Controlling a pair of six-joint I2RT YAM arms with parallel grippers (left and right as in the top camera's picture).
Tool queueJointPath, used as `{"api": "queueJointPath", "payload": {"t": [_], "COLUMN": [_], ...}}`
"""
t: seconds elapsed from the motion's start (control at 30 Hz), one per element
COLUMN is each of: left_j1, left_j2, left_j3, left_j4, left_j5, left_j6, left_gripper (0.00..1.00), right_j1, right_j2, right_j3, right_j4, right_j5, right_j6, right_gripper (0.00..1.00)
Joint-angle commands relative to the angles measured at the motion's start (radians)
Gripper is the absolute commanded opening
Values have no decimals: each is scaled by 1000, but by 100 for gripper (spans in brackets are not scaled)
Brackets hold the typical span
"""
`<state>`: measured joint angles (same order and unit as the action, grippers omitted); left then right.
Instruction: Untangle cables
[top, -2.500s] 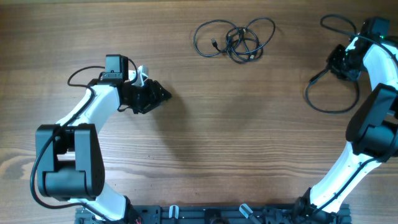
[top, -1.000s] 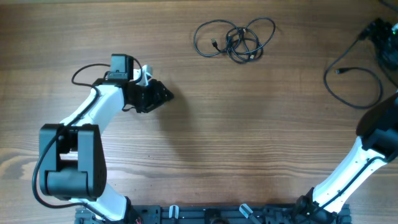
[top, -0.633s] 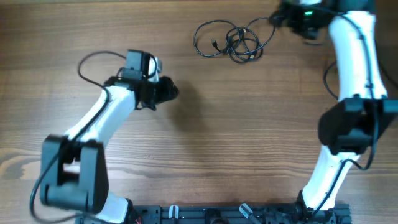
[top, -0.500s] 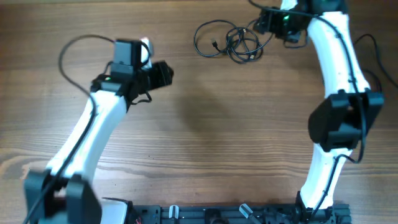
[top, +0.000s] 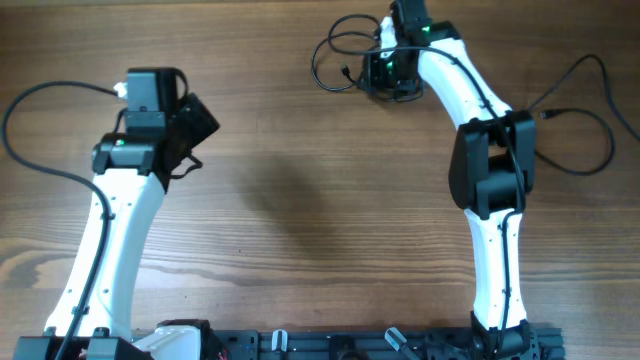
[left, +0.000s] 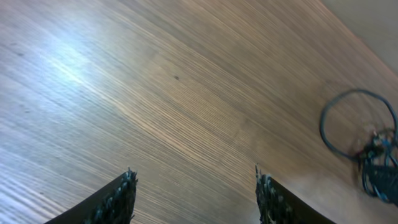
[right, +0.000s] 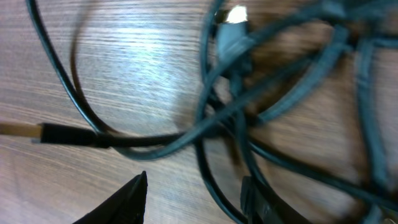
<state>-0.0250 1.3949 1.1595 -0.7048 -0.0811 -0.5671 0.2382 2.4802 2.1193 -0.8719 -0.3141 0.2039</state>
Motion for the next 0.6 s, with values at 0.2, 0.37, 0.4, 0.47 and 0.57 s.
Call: {"api": "queueJointPath", "payload": {"t": [0.2, 0.37, 0.4, 0.47, 0.57], "left_j1": [28, 28, 28, 28, 28], "left_j2": [4, 4, 4, 4, 4], "left_j3": [4, 4, 4, 4, 4], "left_j4": [-16, -28, -33, -34, -34], "left_j5": [36, 36, 36, 36, 36], "left_j6": [-13, -13, -13, -13, -13], "left_gripper": [68, 70, 70, 70, 71], "right_j1": [28, 47, 57, 79, 144], "right_j2": [35, 35, 35, 35, 35], "right_j3": [-1, -1, -1, -1, -1], "right_j4": [-77, -176, -226, -306, -444], "right_j5": [-16, -146, -205, -254, -300], "right_j6": [-124, -208, -239, -258, -327], "right_gripper": [52, 52, 52, 52, 51]}}
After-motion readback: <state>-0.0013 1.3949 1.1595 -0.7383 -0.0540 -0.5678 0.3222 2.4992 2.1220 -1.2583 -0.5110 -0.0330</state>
